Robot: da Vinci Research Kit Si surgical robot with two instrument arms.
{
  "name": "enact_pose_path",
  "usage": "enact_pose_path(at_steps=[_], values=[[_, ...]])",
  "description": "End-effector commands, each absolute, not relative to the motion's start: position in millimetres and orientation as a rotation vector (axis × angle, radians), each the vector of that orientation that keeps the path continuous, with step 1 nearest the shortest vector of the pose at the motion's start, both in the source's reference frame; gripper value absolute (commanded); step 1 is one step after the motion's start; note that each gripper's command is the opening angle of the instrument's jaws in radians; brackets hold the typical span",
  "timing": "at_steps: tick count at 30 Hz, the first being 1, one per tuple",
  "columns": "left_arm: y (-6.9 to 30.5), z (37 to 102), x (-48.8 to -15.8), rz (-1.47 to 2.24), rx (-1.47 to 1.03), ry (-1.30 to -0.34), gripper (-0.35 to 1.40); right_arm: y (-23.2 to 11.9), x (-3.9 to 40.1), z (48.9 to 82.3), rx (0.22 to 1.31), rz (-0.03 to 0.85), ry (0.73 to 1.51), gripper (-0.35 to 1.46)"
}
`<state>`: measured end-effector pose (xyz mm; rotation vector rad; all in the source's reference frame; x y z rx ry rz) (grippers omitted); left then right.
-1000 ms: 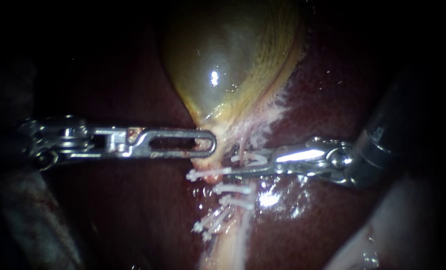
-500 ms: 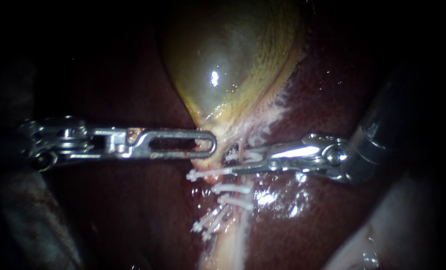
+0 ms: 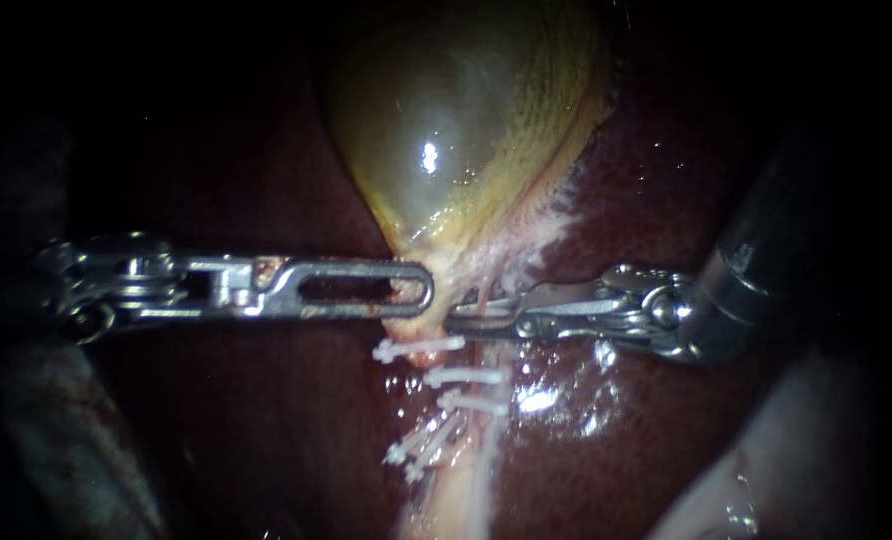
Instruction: Clipping third clip right tube
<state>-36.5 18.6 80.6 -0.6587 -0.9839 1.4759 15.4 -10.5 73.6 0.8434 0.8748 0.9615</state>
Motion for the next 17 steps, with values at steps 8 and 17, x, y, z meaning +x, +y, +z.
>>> enact_pose_path(at_steps=[8,17], values=[[18.6,80.6,-36.5,1.476,-0.659,-0.984,-0.35,-10.5,15.4,73.6,0.845,0.964,0.875,-0.35],[18.7,80.6,-36.5,1.476,-0.659,-0.984,-0.35,-10.6,15.3,73.5,0.845,0.964,0.875,-0.35]])
